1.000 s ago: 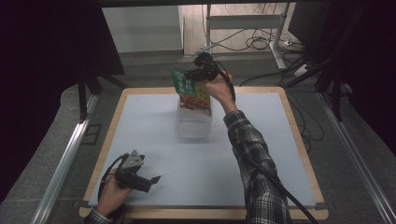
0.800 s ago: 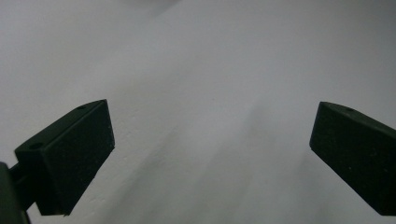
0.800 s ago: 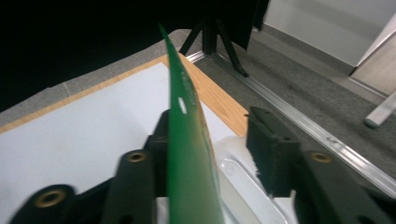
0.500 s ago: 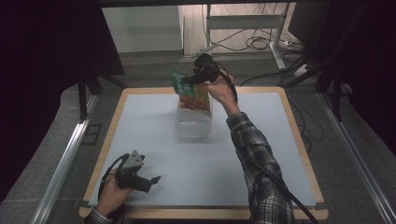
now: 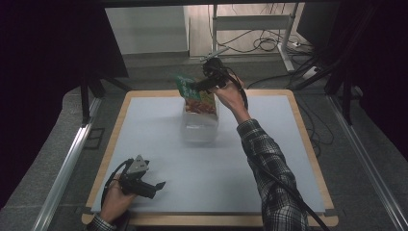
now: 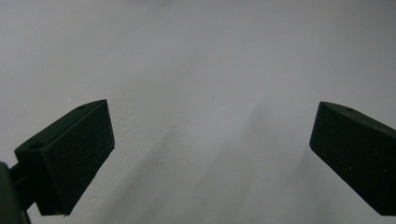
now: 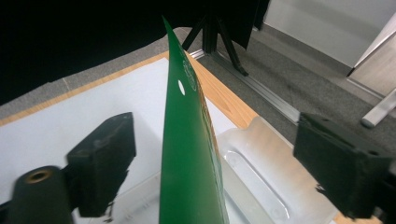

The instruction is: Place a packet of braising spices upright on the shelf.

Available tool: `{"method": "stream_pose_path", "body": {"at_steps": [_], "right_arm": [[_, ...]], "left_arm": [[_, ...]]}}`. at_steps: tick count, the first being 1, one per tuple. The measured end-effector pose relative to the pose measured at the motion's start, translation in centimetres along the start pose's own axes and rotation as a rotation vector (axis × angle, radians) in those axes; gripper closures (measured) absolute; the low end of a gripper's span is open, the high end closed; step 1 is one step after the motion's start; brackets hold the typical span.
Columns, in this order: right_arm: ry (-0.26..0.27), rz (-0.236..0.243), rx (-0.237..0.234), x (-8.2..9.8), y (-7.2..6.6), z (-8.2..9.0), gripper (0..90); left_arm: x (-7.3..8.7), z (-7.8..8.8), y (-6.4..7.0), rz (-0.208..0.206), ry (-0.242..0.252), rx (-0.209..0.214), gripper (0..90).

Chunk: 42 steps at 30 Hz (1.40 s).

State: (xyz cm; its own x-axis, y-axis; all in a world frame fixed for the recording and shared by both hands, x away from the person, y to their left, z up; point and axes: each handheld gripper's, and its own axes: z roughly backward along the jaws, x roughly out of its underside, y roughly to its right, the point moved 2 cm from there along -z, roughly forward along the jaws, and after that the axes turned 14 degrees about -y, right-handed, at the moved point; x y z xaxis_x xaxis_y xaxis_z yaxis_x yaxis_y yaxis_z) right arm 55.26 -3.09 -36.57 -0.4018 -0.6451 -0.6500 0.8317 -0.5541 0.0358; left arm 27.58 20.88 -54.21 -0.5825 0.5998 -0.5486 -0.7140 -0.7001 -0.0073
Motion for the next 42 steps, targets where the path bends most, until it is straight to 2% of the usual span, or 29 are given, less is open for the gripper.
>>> {"method": "stream_pose_path", "body": {"at_steps": [4, 10, 14, 27, 29, 34, 42], "right_arm": [[0.001, -0.029, -0.021, 0.3, 0.2, 0.3, 7.5], [0.034, -0.029, -0.029, 0.6, -0.1, 1.0, 3.4], [0.032, -0.028, -0.023, 0.8, -0.4, 1.3, 0.0], [0.034, -0.01, -0.006, 1.8, -1.1, 2.2, 0.0], [0.035, -0.015, 0.019, 2.1, -1.2, 2.4, 0.0], [0.026, -0.02, 0.012, 2.9, -1.1, 2.7, 0.0], [0.009, -0.016, 0.017, 4.1, -1.2, 2.9, 0.0]], "left_arm": [[0.0, 0.0, 0.0, -0.002, -0.001, -0.003, 0.0], [0.0, 0.0, 0.0, -0.003, -0.001, -0.004, 0.0], [0.0, 0.1, 0.0, -0.005, 0.004, -0.008, 0.0], [0.0, 0.3, 0.0, 0.004, 0.024, -0.002, 0.0], [0.0, 0.3, 0.0, 0.004, 0.021, 0.002, 0.0], [0.0, 0.2, 0.0, -0.005, 0.014, -0.001, 0.0], [0.0, 0.4, -0.1, 0.002, 0.029, 0.01, 0.0]]}}
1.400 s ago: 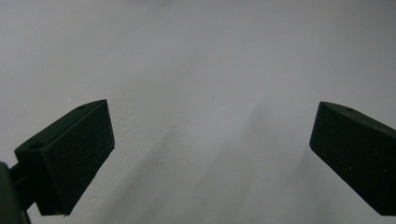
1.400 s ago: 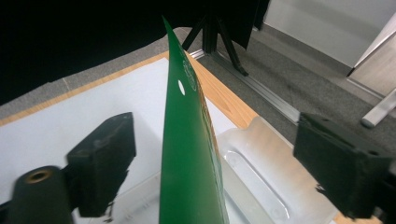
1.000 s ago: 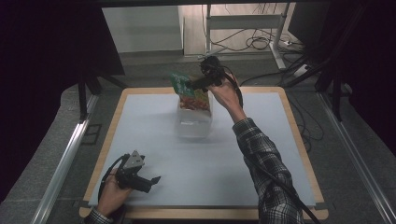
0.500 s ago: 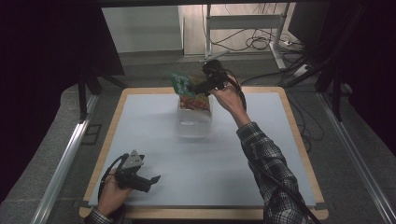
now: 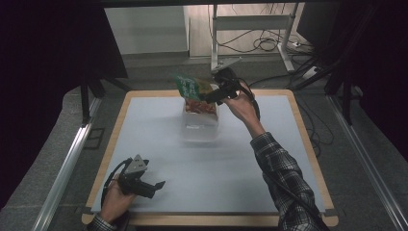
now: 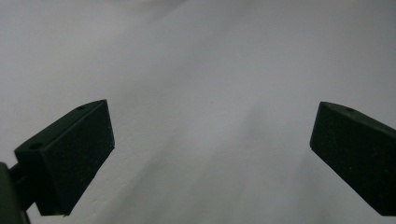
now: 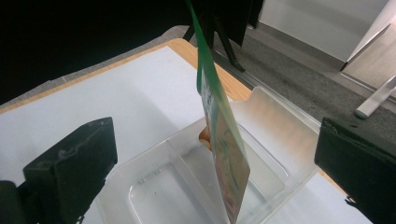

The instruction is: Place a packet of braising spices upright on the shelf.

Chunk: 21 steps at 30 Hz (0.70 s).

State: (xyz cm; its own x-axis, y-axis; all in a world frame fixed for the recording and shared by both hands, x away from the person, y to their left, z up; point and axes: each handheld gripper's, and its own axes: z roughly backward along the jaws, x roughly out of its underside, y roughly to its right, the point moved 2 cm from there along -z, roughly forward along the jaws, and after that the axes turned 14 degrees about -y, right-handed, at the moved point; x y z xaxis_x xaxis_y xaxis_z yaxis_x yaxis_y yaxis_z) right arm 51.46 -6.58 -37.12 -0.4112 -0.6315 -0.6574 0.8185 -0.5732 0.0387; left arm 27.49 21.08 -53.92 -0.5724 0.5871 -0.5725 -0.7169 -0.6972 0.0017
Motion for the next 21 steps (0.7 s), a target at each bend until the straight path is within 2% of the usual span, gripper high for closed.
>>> {"method": "stream_pose_path", "body": {"at_steps": [9, 21], "right_arm": [[-0.003, 0.008, -0.002, 1.1, -0.4, 0.3, 0.0], [0.003, 0.007, -0.002, 2.9, -0.6, 1.8, 0.0]], "left_arm": [[0.0, 0.1, 0.0, 0.0, 0.007, 0.003, 0.0], [0.1, 0.1, 0.0, -0.003, 0.006, -0.004, 0.0]]}}
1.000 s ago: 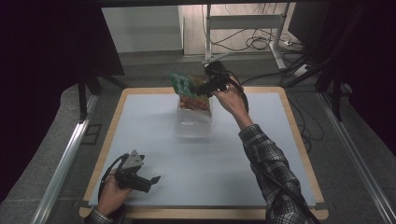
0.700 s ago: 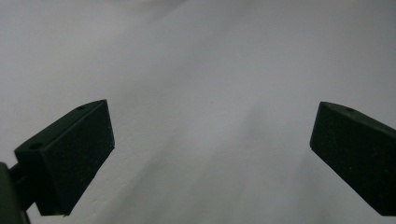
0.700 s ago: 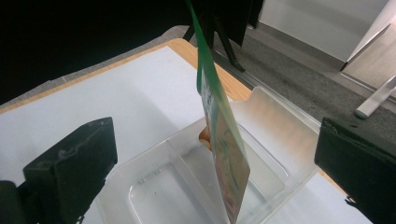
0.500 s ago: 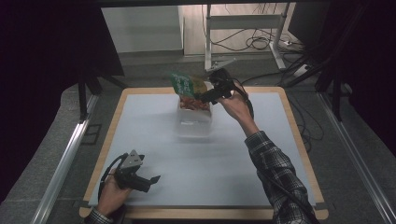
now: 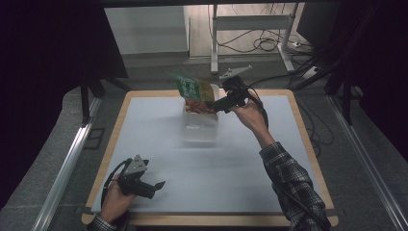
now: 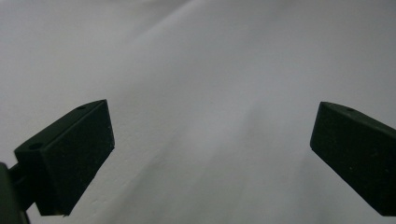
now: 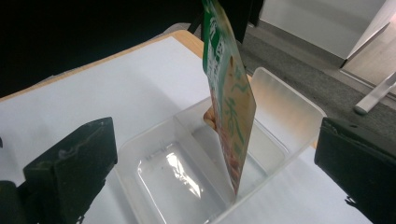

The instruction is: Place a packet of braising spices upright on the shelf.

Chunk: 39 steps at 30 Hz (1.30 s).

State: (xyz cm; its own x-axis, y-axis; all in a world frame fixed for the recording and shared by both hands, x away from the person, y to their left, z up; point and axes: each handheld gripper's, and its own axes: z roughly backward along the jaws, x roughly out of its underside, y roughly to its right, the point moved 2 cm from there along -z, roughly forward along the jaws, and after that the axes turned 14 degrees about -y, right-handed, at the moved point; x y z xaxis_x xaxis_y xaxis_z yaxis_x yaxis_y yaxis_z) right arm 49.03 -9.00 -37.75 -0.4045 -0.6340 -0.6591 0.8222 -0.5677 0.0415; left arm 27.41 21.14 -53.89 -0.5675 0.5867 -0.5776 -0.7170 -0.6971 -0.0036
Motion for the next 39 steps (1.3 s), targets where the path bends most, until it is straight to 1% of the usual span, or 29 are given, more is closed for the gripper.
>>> {"method": "stream_pose_path", "body": {"at_steps": [8, 9, 12, 14, 16, 17, 18, 19, 23, 26, 27, 28, 29, 30, 31, 34, 35, 37, 38, 39], "right_arm": [[0.011, 0.006, 0.003, 1.1, -0.4, 1.1, 0.0], [0.019, 0.007, 0.0, 1.5, -0.6, 1.4, 0.0], [0.019, 0.007, 0.0, 1.8, -0.7, 1.5, 0.0], [0.022, 0.005, -0.005, 2.6, -1.0, 1.8, 0.0], [0.023, 0.003, -0.008, 2.8, -1.0, 1.8, 0.0], [0.022, 0.001, -0.008, 3.3, -1.2, 2.0, 0.0], [0.022, 0.001, -0.008, 3.3, -1.2, 2.0, 0.0], [0.02, -0.002, -0.009, 3.8, -1.3, 2.1, 0.0], [0.025, -0.008, -0.013, 4.8, -1.5, 2.3, 0.0], [0.026, -0.012, -0.015, 5.3, -1.6, 2.4, 0.0], [0.025, -0.016, -0.015, 5.8, -1.6, 2.4, 0.0], [0.025, -0.016, -0.015, 5.8, -1.6, 2.4, 0.0], [0.026, -0.021, -0.018, 6.2, -1.7, 2.5, 0.0], [0.026, -0.021, -0.018, 6.2, -1.7, 2.5, 0.0], [0.024, -0.024, -0.021, 6.7, -1.8, 2.5, 0.0], [0.016, -0.033, -0.025, 7.3, -1.9, 2.5, 0.0], [0.009, -0.035, -0.016, 7.9, -2.1, 2.6, 0.0], [0.006, -0.033, -0.014, 8.1, -2.2, 2.6, 0.0], [0.004, -0.028, -0.003, 8.5, -2.4, 2.7, 0.0], [0.006, -0.029, -0.005, 8.8, -2.5, 2.8, 0.0]], "left_arm": [[0.0, 0.0, 0.0, 0.002, -0.001, -0.001, 0.0], [0.0, 0.0, 0.0, 0.001, -0.002, -0.002, 0.0], [0.0, 0.0, 0.0, 0.0, -0.003, -0.002, 0.0], [0.0, 0.0, 0.0, 0.001, -0.001, -0.001, 0.0], [0.0, 0.1, 0.0, -0.001, 0.002, 0.006, 0.0], [0.0, 0.2, 0.0, 0.0, 0.016, 0.018, 0.0], [0.0, 0.2, 0.0, 0.0, 0.016, 0.018, 0.0], [0.0, 0.2, 0.0, -0.001, 0.02, 0.02, 0.0], [0.0, 0.1, 0.0, -0.001, 0.01, 0.019, 0.0], [0.0, 0.1, 0.0, -0.001, 0.01, 0.021, 0.0], [0.0, 0.1, 0.0, -0.002, 0.01, 0.02, 0.0], [0.0, 0.1, 0.0, -0.002, 0.01, 0.02, 0.0], [0.0, 0.1, 0.0, -0.002, 0.011, 0.02, 0.0], [0.0, 0.1, 0.0, -0.002, 0.011, 0.02, 0.0], [0.0, 0.1, 0.0, -0.002, 0.008, 0.021, 0.0], [0.0, 0.0, 0.1, -0.005, 0.008, 0.021, 0.0], [0.0, 0.0, 0.1, -0.007, 0.008, 0.022, 0.0], [0.0, 0.0, 0.1, -0.007, 0.007, 0.022, 0.0], [0.0, 0.0, 0.1, -0.007, 0.009, 0.023, 0.0], [0.0, 0.0, 0.1, -0.007, 0.008, 0.023, 0.0]]}}
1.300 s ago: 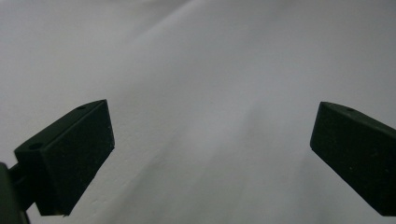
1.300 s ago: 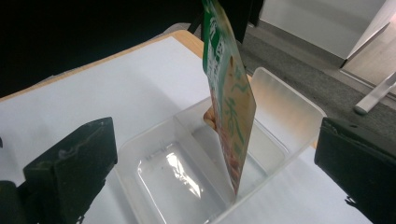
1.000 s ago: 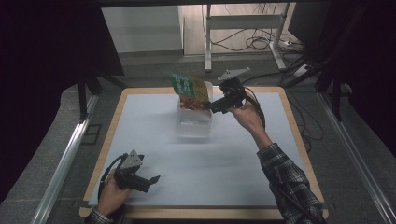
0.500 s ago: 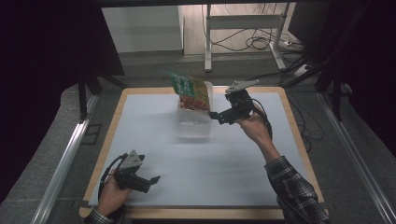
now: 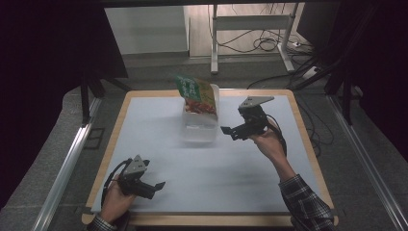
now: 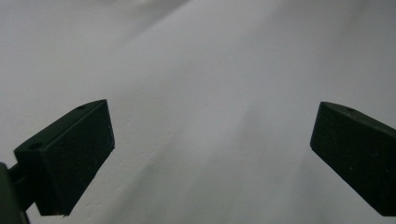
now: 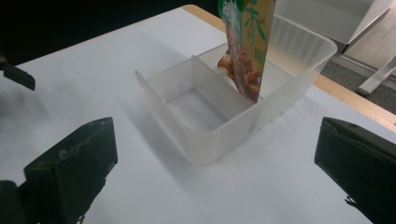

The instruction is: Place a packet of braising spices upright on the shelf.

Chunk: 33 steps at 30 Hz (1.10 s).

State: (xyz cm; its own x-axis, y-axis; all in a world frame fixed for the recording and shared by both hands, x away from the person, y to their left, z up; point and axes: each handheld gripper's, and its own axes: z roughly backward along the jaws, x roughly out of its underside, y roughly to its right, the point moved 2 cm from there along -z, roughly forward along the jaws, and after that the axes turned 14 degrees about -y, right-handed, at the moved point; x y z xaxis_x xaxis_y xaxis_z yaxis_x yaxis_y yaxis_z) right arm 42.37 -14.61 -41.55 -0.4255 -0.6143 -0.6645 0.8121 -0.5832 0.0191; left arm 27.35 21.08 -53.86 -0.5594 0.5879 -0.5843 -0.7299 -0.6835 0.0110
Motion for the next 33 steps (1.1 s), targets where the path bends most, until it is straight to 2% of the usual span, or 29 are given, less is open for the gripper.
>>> {"method": "stream_pose_path", "body": {"at_steps": [10, 16, 21, 33], "right_arm": [[0.011, -0.007, 0.002, 2.3, -0.5, 0.4, 0.0], [0.006, -0.016, 0.008, 2.9, -0.4, 0.5, 0.0], [-0.006, -0.01, 0.039, 3.9, -0.7, 1.0, 0.0], [-0.022, -0.028, 0.066, 6.0, -1.1, 2.4, 0.0]], "left_arm": [[0.0, -0.1, 0.0, -0.002, -0.003, 0.0, 0.0], [0.0, 0.0, 0.1, -0.005, -0.002, -0.002, 0.0], [0.0, 0.0, 0.1, -0.004, 0.0, -0.004, 0.0], [0.0, 0.0, 0.1, 0.0, -0.001, -0.006, 0.0]]}}
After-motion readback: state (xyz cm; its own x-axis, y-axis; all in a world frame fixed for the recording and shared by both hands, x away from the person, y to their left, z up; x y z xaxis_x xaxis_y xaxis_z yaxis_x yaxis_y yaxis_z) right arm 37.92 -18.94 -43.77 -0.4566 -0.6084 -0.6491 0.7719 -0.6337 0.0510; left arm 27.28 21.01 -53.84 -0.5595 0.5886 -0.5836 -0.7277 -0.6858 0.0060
